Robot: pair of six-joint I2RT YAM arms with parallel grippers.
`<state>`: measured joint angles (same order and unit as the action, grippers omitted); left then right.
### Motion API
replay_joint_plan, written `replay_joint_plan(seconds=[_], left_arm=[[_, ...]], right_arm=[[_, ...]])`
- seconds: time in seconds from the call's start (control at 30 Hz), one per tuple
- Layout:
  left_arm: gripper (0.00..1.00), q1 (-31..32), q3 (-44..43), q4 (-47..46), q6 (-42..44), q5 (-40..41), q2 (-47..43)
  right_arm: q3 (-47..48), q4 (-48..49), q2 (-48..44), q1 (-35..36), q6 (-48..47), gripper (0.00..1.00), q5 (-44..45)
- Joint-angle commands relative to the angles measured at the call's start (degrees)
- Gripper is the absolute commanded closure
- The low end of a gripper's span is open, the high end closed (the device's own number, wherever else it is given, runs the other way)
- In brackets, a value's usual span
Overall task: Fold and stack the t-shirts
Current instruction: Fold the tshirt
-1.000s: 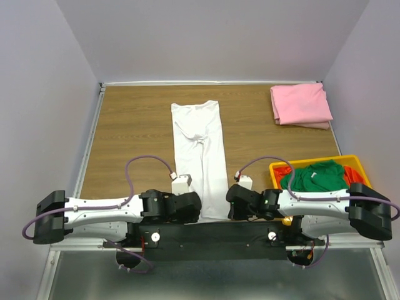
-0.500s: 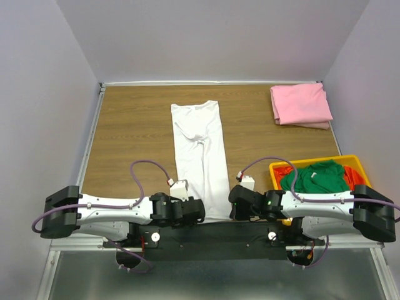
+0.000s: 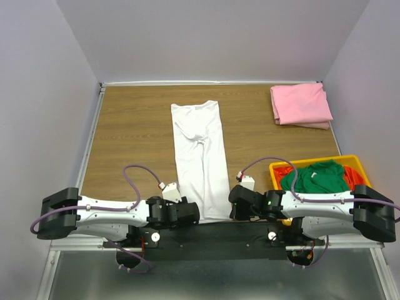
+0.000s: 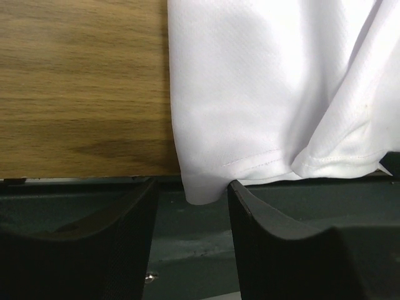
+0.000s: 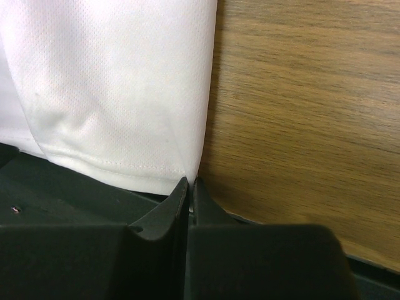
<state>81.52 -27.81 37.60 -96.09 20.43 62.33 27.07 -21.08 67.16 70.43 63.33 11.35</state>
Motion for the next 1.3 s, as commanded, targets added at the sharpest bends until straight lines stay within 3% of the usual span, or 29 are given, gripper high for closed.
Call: replay_joint_plan(seconds=[0.0,0.1,0.3,0.33,0.4,0.47,0.57,0.77,0.97,1.27], left_arm=[[0.46,0.49,1.62,-1.57,-2.87,4.45,-1.76],[0.49,0.49,1.80,-1.57,-2.96,4.45,-2.21],[0.63,0.49,1.36,-1.75,-2.08,4.45,-0.81],[0.69,0.49,1.27,-1.75,-2.08,4.45,-0.54],[0.71,0.49,1.09,-1.75,-1.73,4.45,-0.19],[0.88,0.49,1.18,-1.75,-1.73,4.36,-0.36],[1.00,0.49,1.53,-1.92,-1.82,4.10,-1.33],[1.00,0.49,2.06,-2.45,-1.20,4.36,-2.74],[1.00,0.66,-0.40,-6.40,1.79,4.18,1.57],[1.00,0.84,-4.18,-4.83,1.35,9.36,1.57]], right_arm=[[-1.32,-2.30,0.61,0.40,-0.58,0.91,2.97],[-1.41,-2.39,0.61,0.40,-0.49,0.93,3.06],[-2.20,-2.39,-0.97,0.40,0.30,0.97,3.23],[-2.37,-2.39,-1.15,0.32,0.39,0.97,3.15],[-2.81,-2.47,-2.03,0.41,0.74,0.99,3.32],[-3.42,-2.47,-2.82,0.40,1.09,1.00,3.50],[-4.04,-2.56,-3.70,0.40,1.44,0.99,3.50],[-4.31,-2.74,-5.37,0.32,1.53,1.00,3.67],[-1.50,-3.00,-6.16,0.41,0.57,1.00,4.46],[3.42,-5.20,-6.87,0.40,-1.28,1.00,8.85]])
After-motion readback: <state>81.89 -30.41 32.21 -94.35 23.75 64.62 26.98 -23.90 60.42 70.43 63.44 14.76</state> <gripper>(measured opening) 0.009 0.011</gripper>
